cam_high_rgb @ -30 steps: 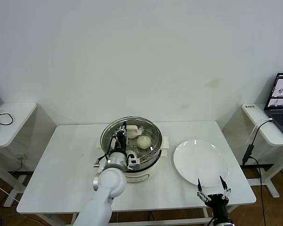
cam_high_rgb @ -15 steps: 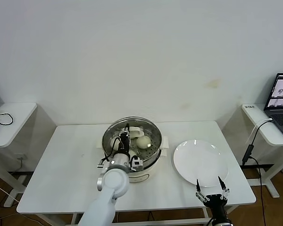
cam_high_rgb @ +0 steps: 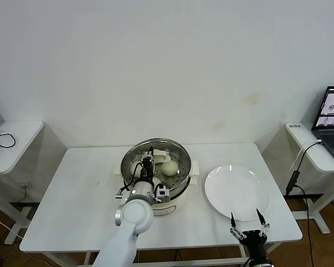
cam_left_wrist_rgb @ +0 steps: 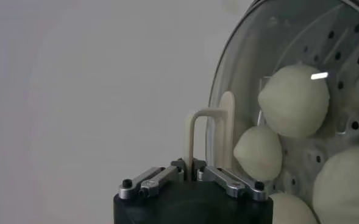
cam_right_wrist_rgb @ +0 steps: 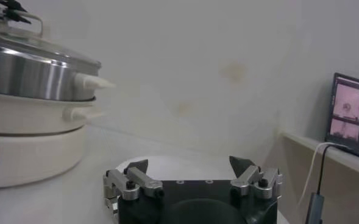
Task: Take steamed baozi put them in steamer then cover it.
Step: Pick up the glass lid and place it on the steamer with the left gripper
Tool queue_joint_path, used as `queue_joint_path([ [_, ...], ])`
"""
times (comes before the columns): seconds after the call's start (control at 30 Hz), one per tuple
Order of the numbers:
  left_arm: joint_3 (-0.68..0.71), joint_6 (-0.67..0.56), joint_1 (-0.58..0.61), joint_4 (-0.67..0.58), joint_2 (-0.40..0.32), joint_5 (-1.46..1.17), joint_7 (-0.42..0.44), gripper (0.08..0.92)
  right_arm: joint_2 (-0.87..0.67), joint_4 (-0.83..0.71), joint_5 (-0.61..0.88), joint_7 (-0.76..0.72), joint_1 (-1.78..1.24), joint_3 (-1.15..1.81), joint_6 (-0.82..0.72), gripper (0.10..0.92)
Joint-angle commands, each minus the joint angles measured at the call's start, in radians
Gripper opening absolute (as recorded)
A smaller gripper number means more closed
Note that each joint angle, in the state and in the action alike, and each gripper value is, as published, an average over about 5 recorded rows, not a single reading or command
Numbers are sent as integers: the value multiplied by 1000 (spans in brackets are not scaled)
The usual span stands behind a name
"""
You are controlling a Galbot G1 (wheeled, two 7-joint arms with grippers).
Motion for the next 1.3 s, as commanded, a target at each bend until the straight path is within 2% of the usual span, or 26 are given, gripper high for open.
queue_joint_path([
  [0.03,1,-1,-6,-15,2,3,6,145,1,-1,-1,0,0,-3,0,823],
  [0.63,5,-9,14,-37,2,14,15,145,2,-1,-3,0,-1,-5,0,823],
  [1.0,-7,-32,14,-11,-7,35,-4,145,1,-1,-3,0,-1,-8,2,823],
  [1.3,-7,-58,34,-38,-13,54,-20,151,-1,-2,-3,-1,0,-11,1,823],
])
